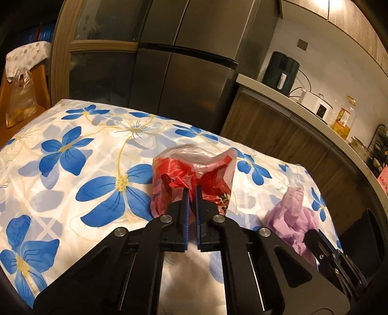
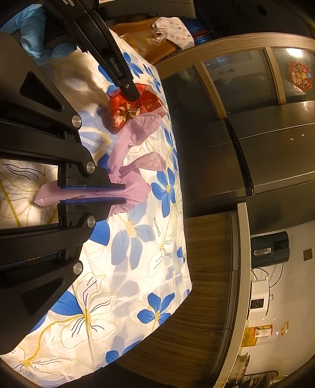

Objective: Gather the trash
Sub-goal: 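Carry the red bag and pink glove over the black bin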

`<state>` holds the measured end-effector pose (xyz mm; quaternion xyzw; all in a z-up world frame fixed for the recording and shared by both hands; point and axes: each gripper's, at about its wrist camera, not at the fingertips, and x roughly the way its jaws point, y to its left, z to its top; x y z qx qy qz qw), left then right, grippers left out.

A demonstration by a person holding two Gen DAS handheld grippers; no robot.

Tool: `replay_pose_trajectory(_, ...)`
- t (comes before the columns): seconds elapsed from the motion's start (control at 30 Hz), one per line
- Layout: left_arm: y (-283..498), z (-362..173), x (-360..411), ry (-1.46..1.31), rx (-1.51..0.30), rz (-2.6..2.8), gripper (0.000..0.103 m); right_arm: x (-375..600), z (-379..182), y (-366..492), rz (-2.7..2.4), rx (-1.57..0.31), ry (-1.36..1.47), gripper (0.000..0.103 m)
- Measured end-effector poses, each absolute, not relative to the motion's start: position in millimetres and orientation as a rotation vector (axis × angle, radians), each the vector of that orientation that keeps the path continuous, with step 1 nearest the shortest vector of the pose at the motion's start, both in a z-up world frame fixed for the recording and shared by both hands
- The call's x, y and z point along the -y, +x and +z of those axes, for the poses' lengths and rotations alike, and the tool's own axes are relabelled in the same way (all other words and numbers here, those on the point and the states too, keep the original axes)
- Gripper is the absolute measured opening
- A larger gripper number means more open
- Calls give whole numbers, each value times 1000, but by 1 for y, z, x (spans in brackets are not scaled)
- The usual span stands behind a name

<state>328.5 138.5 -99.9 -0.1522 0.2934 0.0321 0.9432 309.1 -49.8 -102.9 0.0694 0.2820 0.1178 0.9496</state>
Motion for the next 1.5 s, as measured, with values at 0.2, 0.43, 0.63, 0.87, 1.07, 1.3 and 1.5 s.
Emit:
replay_pose_trajectory(0.2,304,-88,-138,-313,-562,61,0,48,-97,300,269,-559,124,4)
replay_pose_trajectory(0.43,255,-71,-145,-336,-505,92,0,54,-81,271,298,-516,113,3)
replay_pose_trajectory(0.63,215,-54,-146,-314,-453,133,0,62,-62,245,312,-481,133,3)
replay_pose_trajectory(0.87,187,-46,-146,-316,-441,144,0,70,-45,214,316,-445,130,3)
replay_pose_trajectory(1.07,169,-40,-137,-305,-426,140,0,80,-33,189,311,-420,124,3)
replay_pose_trajectory(1.3,155,-29,-124,-302,-404,119,0,96,-21,170,295,-385,128,3)
replay_pose_trajectory(1.5,156,-26,-105,-274,-406,96,0,113,-18,162,271,-372,138,3)
